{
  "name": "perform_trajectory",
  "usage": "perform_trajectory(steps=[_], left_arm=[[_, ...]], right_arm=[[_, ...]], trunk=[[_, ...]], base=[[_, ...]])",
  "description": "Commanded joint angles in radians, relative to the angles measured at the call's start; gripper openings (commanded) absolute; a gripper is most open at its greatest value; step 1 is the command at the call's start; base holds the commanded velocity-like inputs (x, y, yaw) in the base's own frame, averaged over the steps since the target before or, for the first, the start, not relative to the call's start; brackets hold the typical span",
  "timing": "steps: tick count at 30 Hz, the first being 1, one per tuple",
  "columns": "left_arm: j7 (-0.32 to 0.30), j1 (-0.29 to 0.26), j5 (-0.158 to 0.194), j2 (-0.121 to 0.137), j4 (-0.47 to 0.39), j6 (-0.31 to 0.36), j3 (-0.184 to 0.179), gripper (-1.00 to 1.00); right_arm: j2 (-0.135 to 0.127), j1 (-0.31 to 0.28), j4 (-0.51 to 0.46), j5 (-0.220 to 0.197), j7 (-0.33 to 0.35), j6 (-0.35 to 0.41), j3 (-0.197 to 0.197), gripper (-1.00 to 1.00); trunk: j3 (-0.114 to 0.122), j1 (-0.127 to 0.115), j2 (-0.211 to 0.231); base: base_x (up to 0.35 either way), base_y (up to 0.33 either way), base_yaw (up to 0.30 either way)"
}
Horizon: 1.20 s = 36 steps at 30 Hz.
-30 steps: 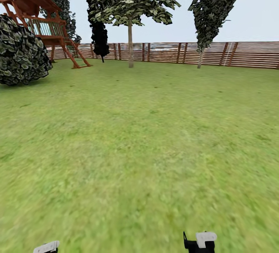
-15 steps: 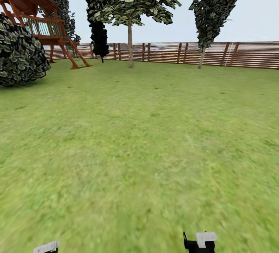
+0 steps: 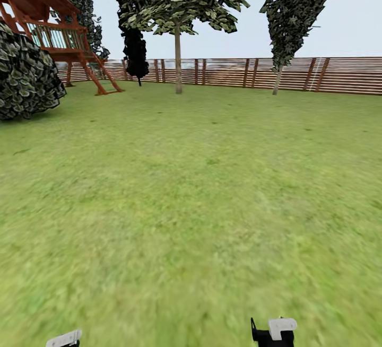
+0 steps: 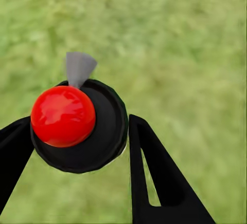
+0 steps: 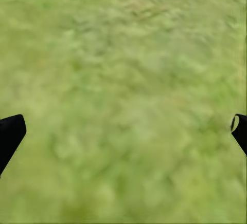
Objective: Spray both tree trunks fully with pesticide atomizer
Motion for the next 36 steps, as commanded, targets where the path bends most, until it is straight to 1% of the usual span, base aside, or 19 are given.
perform_trajectory(steps=[1, 36], left_arm=[[-0.005, -0.001, -0.009, 0.000, 0.001, -0.004, 0.009, -1.00], [-0.005, -0.001, -0.009, -0.001, 0.000, -0.004, 0.009, -1.00]], right_arm=[[0.000, 0.000, 0.000, -0.007, -0.003, -0.002, 0.009, 1.00], [0.000, 0.000, 0.001, -0.007, -0.003, -0.002, 0.009, 1.00]], trunk=[[-0.001, 0.000, 0.000], [-0.001, 0.000, 0.000]], base=[[0.339, 0.000, 0.000], [0.338, 0.000, 0.000]])
